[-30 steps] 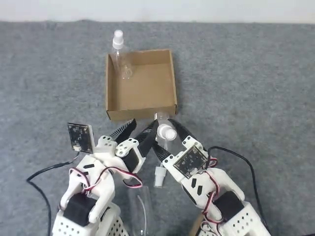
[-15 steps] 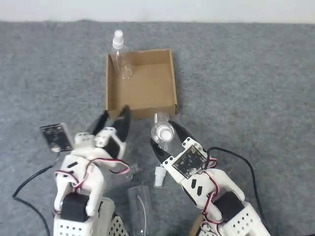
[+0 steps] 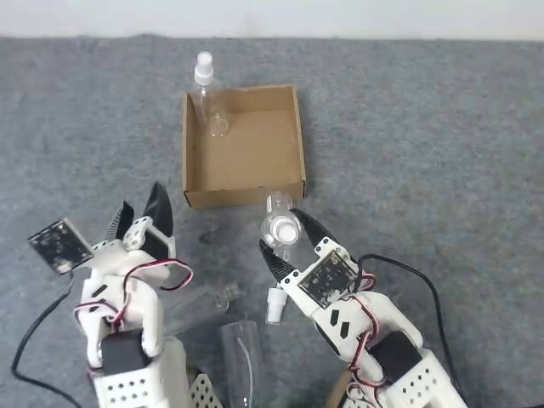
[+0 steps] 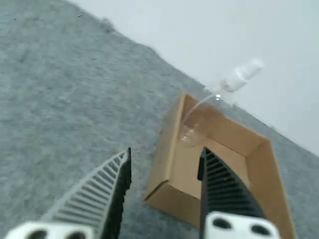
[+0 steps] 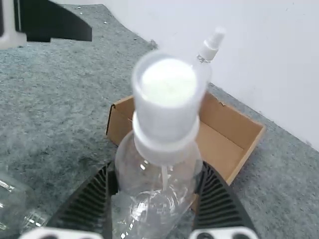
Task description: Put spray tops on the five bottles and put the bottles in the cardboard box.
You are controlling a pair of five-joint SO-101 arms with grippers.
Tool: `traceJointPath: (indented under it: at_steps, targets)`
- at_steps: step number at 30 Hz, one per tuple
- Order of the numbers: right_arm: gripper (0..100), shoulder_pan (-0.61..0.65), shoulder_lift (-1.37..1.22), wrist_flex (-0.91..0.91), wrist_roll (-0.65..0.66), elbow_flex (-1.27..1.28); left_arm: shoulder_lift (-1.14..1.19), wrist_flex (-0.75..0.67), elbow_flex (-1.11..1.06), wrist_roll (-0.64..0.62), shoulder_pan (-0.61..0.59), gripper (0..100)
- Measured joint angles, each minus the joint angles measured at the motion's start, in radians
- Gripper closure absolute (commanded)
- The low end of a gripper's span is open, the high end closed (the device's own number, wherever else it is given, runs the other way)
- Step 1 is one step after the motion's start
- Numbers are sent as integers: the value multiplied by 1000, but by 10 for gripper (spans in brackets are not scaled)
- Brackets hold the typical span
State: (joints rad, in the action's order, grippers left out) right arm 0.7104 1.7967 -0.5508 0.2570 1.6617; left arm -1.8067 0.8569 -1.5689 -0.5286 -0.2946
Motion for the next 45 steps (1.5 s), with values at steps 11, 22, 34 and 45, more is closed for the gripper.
traceJointPath:
  at_steps: [11,22,34,45]
  targets:
    - [991,-83,0,0,0,0,0,0,-43,6,-100,793]
    - [991,-92,0,0,0,-14,0,0,-43,5,-103,793]
    - [992,-92,-86,0,0,-261,0,0,-43,5,-103,793]
    - [992,-92,-634,138,0,-568,0,0,-43,5,-103,793]
